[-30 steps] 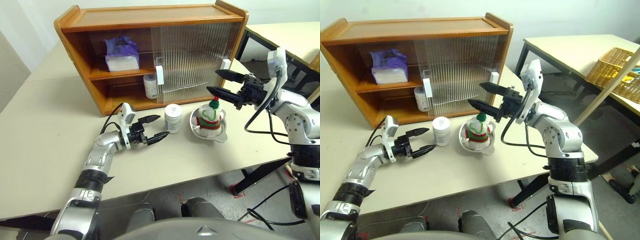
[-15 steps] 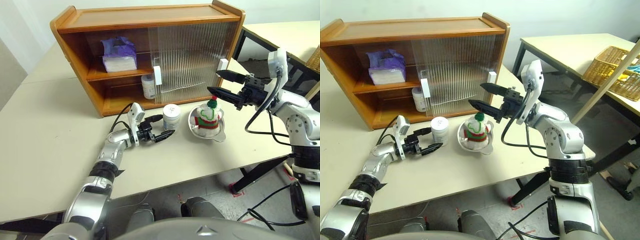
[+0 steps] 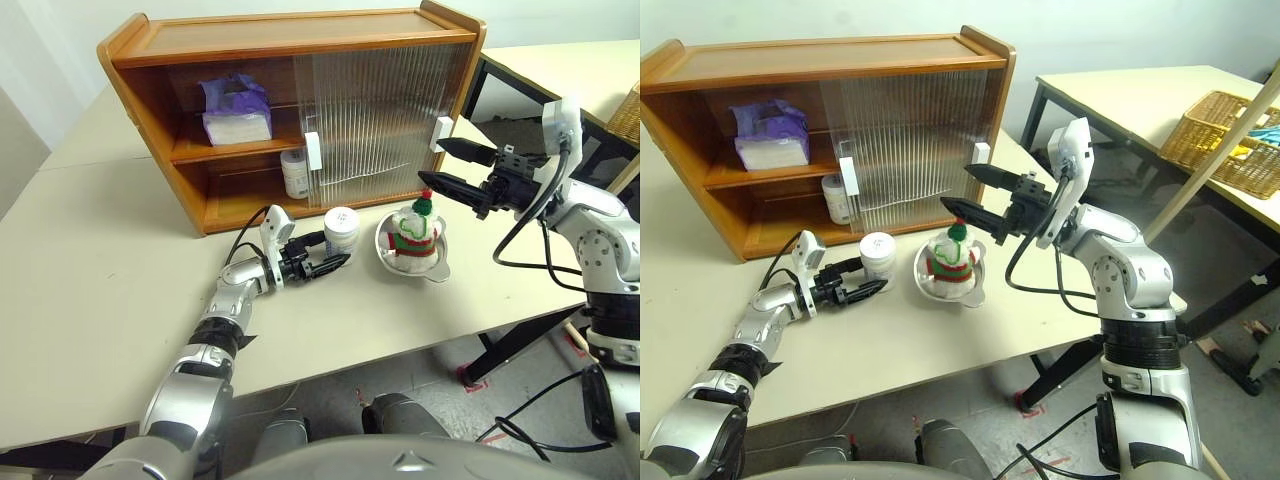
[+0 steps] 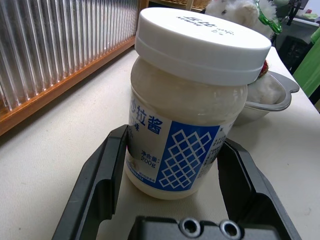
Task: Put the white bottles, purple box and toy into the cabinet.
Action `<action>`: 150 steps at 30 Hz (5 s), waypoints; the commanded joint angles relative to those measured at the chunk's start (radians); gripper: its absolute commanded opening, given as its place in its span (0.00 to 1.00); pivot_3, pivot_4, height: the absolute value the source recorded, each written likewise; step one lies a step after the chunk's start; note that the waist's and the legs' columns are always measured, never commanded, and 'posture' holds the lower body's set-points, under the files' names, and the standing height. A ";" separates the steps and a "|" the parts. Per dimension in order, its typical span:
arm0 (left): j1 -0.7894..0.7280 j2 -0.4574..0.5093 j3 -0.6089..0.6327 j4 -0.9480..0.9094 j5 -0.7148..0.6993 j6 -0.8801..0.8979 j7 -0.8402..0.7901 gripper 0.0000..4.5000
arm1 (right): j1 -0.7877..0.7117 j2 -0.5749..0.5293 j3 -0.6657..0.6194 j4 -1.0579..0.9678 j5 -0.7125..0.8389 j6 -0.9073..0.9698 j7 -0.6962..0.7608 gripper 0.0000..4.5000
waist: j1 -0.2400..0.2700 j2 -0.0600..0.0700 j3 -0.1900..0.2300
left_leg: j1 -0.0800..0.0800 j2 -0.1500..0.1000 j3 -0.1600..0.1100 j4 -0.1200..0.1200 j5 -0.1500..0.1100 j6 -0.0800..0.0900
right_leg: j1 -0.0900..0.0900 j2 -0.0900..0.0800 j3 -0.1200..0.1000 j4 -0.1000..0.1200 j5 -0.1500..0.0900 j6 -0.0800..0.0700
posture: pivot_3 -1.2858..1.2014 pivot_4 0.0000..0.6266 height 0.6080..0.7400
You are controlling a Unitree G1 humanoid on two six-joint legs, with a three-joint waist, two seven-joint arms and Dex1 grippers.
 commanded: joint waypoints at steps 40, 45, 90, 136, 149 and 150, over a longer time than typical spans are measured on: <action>-0.210 0.036 0.250 0.222 0.043 0.023 0.727 0.68 | -0.003 0.000 0.005 0.004 -0.007 0.005 0.021 1.00 | 0.006 0.000 0.001 | 0.000 -0.006 0.005 0.002 0.002 0.003 | 0.002 -0.001 0.000 0.000 0.001 0.003 | 0.43 0.00 1.00; -0.255 0.037 0.250 0.300 0.066 -0.003 0.787 0.68 | 0.001 -0.004 0.003 0.000 -0.006 0.007 0.021 1.00 | 0.003 -0.001 0.001 | 0.000 -0.009 0.005 0.002 0.004 0.006 | 0.002 -0.002 0.000 0.000 0.002 0.005 | 0.43 0.00 1.00; 0.186 -0.039 0.109 -0.595 -0.002 0.264 0.680 0.78 | -0.025 0.034 0.030 0.055 -0.017 -0.035 0.037 1.00 | 0.011 -0.001 0.001 | 0.003 -0.014 0.005 0.003 0.005 0.006 | 0.005 -0.002 -0.002 -0.001 0.001 0.003 | 0.45 0.00 1.00; 0.007 -0.293 0.133 -0.661 0.177 0.335 1.228 0.01 | -0.029 0.039 0.025 0.066 -0.022 -0.048 0.033 1.00 | -0.005 -0.002 0.002 | 0.007 -0.014 0.005 0.005 0.004 0.006 | 0.010 -0.004 0.000 -0.001 0.001 0.004 | 0.44 0.00 1.00; 0.091 -0.242 0.232 -0.742 0.168 0.386 1.269 0.01 | -0.055 0.049 0.035 0.100 -0.035 -0.055 0.057 1.00 | 0.007 -0.002 0.003 | 0.007 -0.014 0.004 0.005 0.004 0.006 | 0.010 -0.004 0.000 -0.001 0.001 0.003 | 0.46 0.00 1.00; 0.091 -0.230 0.249 -0.738 0.166 0.383 1.274 0.01 | -0.058 0.049 0.036 0.103 -0.036 -0.055 0.060 1.00 | 0.009 -0.002 0.003 | 0.007 -0.014 0.004 0.005 0.004 0.006 | 0.010 -0.004 0.000 -0.001 0.001 0.003 | 0.46 0.00 1.00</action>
